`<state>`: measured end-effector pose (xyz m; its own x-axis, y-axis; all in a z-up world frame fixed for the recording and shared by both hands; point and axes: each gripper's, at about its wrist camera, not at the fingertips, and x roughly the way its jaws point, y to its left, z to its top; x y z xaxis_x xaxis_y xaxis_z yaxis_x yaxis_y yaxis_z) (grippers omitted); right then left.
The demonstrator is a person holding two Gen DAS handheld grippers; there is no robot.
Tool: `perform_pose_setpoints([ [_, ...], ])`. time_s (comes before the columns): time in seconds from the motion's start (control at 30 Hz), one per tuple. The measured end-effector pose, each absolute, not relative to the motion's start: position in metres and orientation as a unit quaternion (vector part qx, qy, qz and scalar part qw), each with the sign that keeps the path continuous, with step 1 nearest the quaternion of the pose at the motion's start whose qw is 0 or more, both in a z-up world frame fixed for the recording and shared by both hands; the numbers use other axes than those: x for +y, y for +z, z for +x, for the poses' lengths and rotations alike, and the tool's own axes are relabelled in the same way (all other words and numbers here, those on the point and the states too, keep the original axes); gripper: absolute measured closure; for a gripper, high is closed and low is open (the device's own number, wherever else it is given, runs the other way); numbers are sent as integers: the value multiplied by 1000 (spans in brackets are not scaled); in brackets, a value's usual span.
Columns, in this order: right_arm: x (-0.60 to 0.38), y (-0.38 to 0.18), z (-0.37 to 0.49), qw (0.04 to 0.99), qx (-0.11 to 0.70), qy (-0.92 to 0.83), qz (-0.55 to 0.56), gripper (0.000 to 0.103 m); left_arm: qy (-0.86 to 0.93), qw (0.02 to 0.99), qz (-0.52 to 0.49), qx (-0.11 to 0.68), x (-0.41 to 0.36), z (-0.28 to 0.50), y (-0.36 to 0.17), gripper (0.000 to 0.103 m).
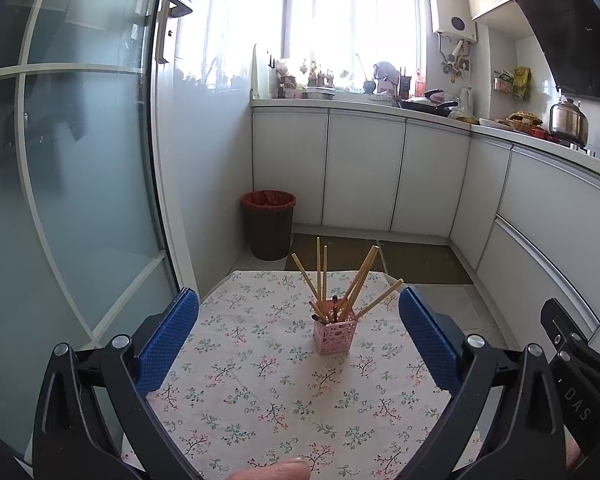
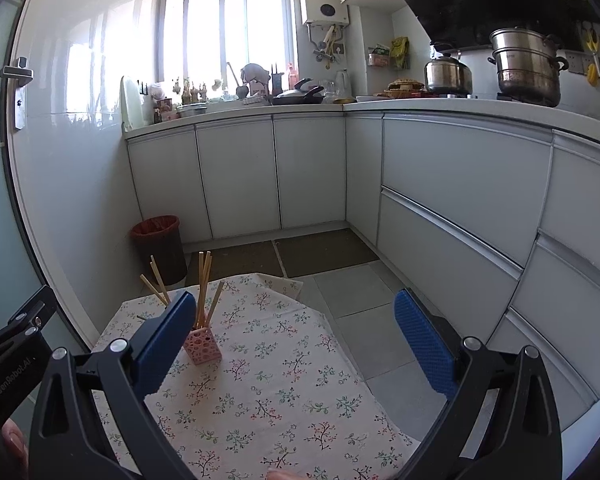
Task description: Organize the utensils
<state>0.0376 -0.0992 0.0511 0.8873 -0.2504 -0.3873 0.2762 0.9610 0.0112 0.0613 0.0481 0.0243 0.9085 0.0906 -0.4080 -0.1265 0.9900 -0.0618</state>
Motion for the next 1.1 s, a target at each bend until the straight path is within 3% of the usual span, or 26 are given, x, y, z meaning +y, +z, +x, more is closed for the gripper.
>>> perform_pose_setpoints([
  [1.1, -104, 45, 40, 968, 210, -132, 42, 6, 48, 976, -38, 211, 46, 58, 26, 7],
])
